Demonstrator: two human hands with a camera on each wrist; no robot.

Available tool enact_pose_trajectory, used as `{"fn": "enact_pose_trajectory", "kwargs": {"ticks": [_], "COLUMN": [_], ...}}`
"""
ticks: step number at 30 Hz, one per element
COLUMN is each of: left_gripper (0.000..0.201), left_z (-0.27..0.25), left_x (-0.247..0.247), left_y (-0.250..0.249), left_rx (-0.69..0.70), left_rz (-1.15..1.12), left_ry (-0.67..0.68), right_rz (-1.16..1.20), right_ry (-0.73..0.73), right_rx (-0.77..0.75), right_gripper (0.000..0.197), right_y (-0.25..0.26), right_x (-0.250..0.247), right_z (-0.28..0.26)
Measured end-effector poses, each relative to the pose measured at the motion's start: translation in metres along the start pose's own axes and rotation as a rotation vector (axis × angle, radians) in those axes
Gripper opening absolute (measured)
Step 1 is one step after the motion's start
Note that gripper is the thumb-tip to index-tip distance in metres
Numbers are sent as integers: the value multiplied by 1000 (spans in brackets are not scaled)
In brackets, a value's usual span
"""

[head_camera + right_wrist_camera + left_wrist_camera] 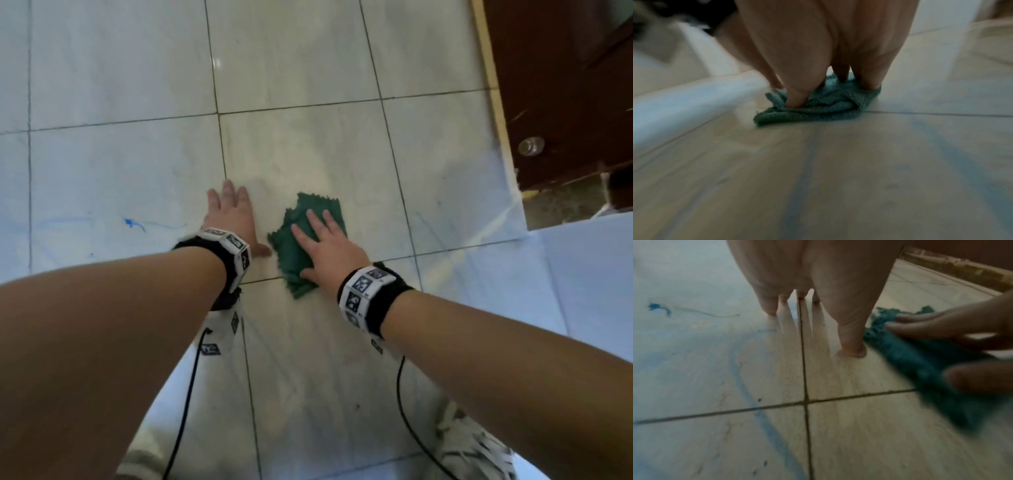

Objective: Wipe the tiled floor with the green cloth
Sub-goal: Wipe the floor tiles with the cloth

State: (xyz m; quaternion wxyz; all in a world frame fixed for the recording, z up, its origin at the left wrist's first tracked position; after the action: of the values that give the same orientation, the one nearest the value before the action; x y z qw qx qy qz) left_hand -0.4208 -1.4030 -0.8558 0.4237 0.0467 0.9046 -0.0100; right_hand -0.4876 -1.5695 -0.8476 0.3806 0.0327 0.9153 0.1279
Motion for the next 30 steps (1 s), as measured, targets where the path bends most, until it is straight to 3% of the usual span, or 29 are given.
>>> {"fn": "enact_pose_trajectory", "kwargs": {"ticks": [4,6,8,10,15,18,21,26,28,30], "left_gripper": [125,124,122,121,116,106,118,121,121,121], "left_z": [-10,-15,-18,-18,-16,-13,-16,-18,-17,-17], "left_x": [-2,-1,2,5,6,8,8,4,6,7], "left_y": [-25,-49,-68,-75,-73,-73,-71,-71,-70,-69], "left_rx": [109,167,180,166,170,161,171,166,173,174], "left_rz": [34,36,30,22,21,26,19,4,-6,-7], "left_ry": [-7,1,15,21,15,9,26,29,27,20], "right_rz": [94,141,189,163,30,33,108,260,268,217], "right_ry": [-193,-222,-212,-224,-104,-64,-146,-285,-269,-264], "right_rx": [321,506,595,557,131,84,191,684,773,734], "right_gripper": [86,86,86,85,86,85,86,84,82,80], "right_y": [-121,-182,-208,-190,-49,-20,-72,-216,-227,-204], "right_x": [-54,-70,-68,-55,0,11,-9,-18,-9,-5], "right_z": [3,-10,-23,-27,-21,-16,-19,-67,-79,-75]}}
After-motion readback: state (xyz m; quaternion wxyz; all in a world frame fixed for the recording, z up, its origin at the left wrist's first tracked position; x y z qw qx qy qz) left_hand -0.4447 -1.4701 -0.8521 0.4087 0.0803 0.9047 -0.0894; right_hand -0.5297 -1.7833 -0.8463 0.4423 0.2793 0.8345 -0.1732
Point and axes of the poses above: each hand's wrist, its own z-axis towards the middle knuckle, its own x-axis out of the palm, y = z × x, the point moved 4 cm from there along z, towards the middle knuckle, and after that the axes turned 5 degrees about z, right-handed, at the moved point
